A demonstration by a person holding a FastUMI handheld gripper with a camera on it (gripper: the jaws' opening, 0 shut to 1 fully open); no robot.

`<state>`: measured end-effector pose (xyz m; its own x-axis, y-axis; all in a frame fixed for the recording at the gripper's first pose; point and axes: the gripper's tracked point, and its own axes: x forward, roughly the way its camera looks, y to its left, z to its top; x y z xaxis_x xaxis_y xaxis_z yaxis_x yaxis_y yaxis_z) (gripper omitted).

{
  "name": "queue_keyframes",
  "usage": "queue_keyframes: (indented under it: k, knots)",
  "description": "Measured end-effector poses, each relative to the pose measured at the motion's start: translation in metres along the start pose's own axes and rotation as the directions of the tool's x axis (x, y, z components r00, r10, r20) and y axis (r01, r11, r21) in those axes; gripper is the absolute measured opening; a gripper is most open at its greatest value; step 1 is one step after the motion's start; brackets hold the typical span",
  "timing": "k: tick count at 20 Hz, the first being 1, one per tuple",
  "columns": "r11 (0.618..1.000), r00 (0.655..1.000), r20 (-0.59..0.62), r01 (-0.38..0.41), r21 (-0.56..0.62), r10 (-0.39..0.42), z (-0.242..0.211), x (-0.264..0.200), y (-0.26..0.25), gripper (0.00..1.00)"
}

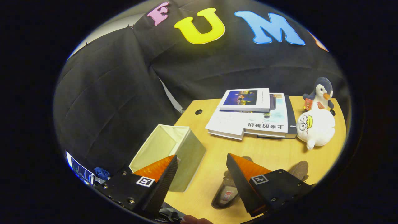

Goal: Open the storage box then place both shoes into the box .Put the left shoe in first, then the right shoe, with the right side of both shoes facing outward in a uniform manner.

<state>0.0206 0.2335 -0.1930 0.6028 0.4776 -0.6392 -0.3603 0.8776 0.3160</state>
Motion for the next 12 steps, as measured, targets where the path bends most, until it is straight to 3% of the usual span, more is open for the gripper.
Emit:
queue_keyframes:
  k: [6, 12]
  knots:
    - [0.991, 0.990, -0.076, 0.121, 0.048, -0.117, -0.048, 0.004, -0.055, 0.96]
    - [0.985, 0.971, -0.174, 0.172, 0.036, -0.163, -0.094, 0.011, -0.083, 0.96]
